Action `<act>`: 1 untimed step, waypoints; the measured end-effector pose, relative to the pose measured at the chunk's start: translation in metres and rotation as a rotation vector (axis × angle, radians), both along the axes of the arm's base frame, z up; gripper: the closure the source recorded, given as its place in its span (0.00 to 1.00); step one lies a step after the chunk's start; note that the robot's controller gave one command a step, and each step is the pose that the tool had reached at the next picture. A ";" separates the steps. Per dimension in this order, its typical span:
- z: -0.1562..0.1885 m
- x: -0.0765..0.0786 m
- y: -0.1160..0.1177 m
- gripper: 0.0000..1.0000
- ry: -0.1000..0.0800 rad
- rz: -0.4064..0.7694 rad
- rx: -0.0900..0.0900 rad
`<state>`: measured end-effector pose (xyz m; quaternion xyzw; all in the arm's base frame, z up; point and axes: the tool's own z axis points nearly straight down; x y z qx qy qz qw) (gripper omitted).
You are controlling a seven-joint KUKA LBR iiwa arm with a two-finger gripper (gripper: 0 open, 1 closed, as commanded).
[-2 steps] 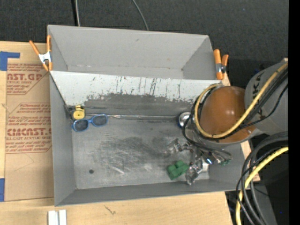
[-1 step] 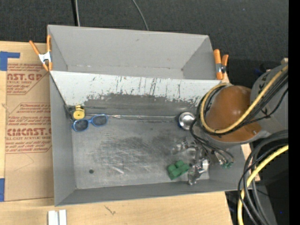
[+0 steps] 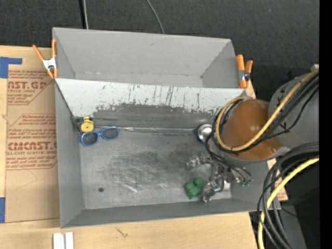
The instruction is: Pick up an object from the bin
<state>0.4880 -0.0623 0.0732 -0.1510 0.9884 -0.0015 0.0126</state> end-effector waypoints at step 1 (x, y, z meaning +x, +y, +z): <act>0.002 0.003 0.001 0.00 0.014 0.000 -0.001</act>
Offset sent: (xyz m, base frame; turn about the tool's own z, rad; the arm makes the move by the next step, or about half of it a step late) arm 0.0000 0.0000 0.0000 0.0001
